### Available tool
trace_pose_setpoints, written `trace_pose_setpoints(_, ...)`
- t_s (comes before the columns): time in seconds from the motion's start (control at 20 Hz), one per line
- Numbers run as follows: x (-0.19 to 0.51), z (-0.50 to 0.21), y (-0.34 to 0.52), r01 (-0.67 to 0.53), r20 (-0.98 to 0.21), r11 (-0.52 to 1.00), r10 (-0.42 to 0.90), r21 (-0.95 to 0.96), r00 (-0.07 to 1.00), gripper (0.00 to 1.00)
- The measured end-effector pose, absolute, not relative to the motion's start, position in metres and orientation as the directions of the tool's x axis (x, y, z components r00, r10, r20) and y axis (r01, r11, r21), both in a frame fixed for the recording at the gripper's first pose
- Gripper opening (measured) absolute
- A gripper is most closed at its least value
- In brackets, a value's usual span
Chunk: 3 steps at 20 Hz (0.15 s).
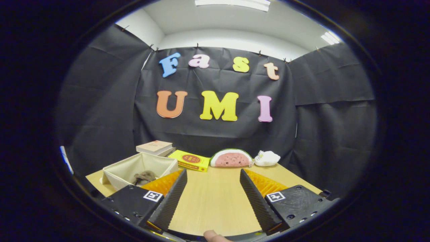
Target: Open the storage box then place both shoes into the box .Put the left shoe in first, then the right shoe, with the right side of both shoes facing outward in a uniform manner.
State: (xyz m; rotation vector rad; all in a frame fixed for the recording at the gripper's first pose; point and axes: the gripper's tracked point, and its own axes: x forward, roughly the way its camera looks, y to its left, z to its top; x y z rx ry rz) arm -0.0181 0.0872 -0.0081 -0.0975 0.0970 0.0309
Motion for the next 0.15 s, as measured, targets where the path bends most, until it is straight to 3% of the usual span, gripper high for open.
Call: trace_pose_setpoints(0.15,-0.013,-0.013,0.070,-0.003,-0.101,0.996,-0.006,-0.092,0.995,0.96)
